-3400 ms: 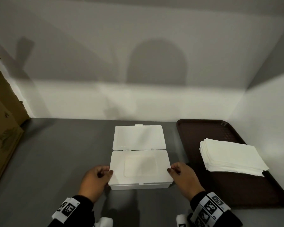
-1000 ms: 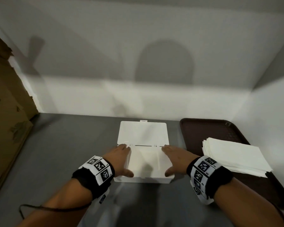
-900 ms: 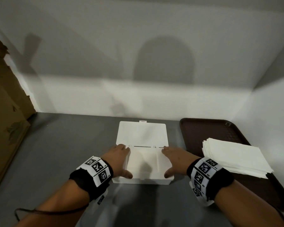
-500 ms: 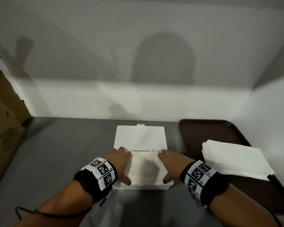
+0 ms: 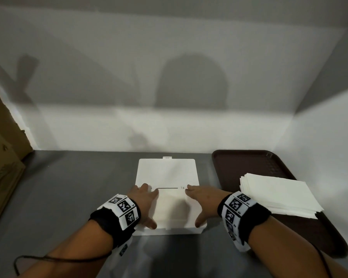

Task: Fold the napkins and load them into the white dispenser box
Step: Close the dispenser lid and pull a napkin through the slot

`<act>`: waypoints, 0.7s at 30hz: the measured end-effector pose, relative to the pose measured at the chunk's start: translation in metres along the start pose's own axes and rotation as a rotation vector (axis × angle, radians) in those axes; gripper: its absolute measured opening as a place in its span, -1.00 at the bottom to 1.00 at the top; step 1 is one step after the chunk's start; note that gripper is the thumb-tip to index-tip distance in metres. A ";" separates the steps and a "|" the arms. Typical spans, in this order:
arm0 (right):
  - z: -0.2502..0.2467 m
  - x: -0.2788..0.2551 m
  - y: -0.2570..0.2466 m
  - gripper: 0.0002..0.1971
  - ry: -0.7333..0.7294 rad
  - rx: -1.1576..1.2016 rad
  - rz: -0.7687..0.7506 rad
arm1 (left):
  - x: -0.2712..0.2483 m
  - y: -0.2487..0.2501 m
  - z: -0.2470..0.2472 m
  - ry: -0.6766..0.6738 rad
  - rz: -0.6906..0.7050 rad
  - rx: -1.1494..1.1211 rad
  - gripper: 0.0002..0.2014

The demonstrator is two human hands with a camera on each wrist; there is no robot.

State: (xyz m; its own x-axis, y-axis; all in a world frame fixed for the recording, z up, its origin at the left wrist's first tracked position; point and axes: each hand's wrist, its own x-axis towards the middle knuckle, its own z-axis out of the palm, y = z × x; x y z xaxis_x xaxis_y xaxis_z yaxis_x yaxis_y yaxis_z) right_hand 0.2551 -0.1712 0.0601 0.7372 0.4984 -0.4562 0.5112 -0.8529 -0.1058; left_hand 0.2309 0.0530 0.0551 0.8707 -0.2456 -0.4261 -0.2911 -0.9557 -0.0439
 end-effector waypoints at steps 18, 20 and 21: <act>0.013 0.001 -0.027 -0.52 0.308 0.213 0.068 | -0.012 -0.001 0.015 0.196 0.018 -0.181 -0.30; 0.020 0.007 -0.033 -0.54 0.308 0.242 0.050 | -0.013 0.008 0.016 0.250 0.038 -0.228 -0.41; 0.022 0.008 -0.036 -0.52 0.297 0.237 0.045 | -0.012 0.012 0.018 0.242 0.045 -0.240 -0.44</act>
State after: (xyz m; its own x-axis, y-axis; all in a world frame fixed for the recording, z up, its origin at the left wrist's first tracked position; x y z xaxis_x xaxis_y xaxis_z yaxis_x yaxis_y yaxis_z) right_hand 0.2335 -0.1399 0.0410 0.8703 0.4532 -0.1928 0.3846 -0.8699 -0.3088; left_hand 0.2099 0.0475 0.0439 0.9363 -0.2920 -0.1951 -0.2544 -0.9470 0.1963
